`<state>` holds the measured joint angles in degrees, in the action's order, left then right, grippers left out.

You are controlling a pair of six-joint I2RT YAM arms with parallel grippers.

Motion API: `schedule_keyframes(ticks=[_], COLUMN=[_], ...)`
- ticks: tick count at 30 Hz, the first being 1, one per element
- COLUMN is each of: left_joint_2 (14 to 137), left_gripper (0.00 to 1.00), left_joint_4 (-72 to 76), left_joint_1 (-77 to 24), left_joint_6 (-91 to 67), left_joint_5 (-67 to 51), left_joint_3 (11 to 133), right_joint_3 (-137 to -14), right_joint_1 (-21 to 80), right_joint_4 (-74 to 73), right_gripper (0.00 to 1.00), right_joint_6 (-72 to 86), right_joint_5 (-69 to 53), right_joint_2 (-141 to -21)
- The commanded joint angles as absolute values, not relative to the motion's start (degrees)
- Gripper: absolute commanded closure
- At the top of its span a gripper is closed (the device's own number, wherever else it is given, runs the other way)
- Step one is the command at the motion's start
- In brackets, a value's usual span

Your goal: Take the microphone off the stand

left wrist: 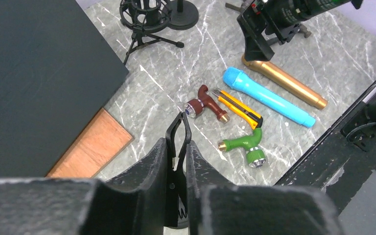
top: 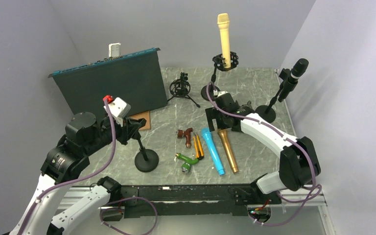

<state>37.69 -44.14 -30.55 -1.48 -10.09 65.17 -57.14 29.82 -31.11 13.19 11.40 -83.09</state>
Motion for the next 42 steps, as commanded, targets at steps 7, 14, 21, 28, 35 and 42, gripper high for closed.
schedule_keyframes(ticks=[7, 14, 21, 28, 35, 42], left_joint_2=[39.49, 38.41, 38.26, 36.28, 33.95, 34.31], left_gripper=[0.97, 1.00, 1.00, 1.00, 1.00, 0.62], left_joint_4=[-47.38, -49.07, -53.66, -59.50, -64.50, -58.83], left_joint_1=[-30.53, -30.57, -30.54, -30.53, -30.58, -30.52], left_joint_6=[-0.70, -4.28, -8.92, -12.76, -17.24, -18.03], left_joint_5=[-8.92, -13.54, -15.36, -15.63, -13.06, -6.74], left_joint_3=[61.84, 57.76, 55.55, 55.06, 54.94, 59.94], right_joint_3=[-59.70, -56.71, -58.62, -59.20, -59.24, -59.04], right_joint_1=[31.15, 31.27, 31.29, 31.78, 32.57, 43.30], right_joint_4=[-26.09, -22.23, -22.40, -16.19, -5.31, 10.59], right_gripper=[0.00, 0.00, 0.00, 0.00, 0.00, 0.00], right_joint_6=[11.83, 11.77, 10.99, 14.14, 23.11, 39.27], right_joint_5=[8.47, 6.78, 4.95, -9.43, -24.21, -25.34], right_joint_2=[-73.83, -68.98, -68.29, -67.29, -68.15, -71.85])
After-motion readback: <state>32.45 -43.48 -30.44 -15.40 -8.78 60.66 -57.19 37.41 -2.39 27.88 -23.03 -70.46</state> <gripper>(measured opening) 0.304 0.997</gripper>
